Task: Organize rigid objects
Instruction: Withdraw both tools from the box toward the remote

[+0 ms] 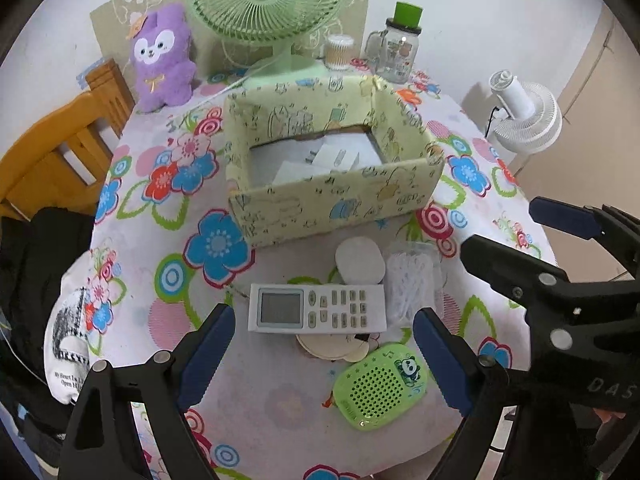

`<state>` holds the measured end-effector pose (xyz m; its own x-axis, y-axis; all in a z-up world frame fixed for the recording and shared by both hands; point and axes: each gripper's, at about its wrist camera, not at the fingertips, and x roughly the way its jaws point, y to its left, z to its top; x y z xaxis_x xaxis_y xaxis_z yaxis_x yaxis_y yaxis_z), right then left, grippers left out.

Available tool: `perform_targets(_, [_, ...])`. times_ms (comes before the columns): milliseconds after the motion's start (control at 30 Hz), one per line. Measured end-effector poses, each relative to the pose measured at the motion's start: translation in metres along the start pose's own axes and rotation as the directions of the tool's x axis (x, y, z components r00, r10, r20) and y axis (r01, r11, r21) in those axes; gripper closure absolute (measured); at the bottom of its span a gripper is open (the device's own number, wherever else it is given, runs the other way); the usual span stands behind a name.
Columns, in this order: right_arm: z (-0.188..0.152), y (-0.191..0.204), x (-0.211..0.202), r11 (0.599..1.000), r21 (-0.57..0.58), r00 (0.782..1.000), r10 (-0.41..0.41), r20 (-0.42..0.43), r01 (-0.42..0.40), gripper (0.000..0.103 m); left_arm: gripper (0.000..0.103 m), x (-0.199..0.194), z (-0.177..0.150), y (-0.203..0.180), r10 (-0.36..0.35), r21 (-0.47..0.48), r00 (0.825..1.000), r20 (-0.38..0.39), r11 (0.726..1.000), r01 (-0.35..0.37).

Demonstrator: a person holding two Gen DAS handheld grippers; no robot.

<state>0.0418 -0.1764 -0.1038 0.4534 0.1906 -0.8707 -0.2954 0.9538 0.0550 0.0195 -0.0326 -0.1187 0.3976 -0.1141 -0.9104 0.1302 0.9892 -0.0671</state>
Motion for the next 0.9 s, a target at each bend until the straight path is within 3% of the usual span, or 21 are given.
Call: perform_targets(900, [-0.045,0.004,0.065,1.0,-0.009,0.992,-0.009,-0.124,0.008,0.017,0.011,0.066,-0.039,0.017,-0.006,-0.043,0.993,-0.12,0.999,0.0])
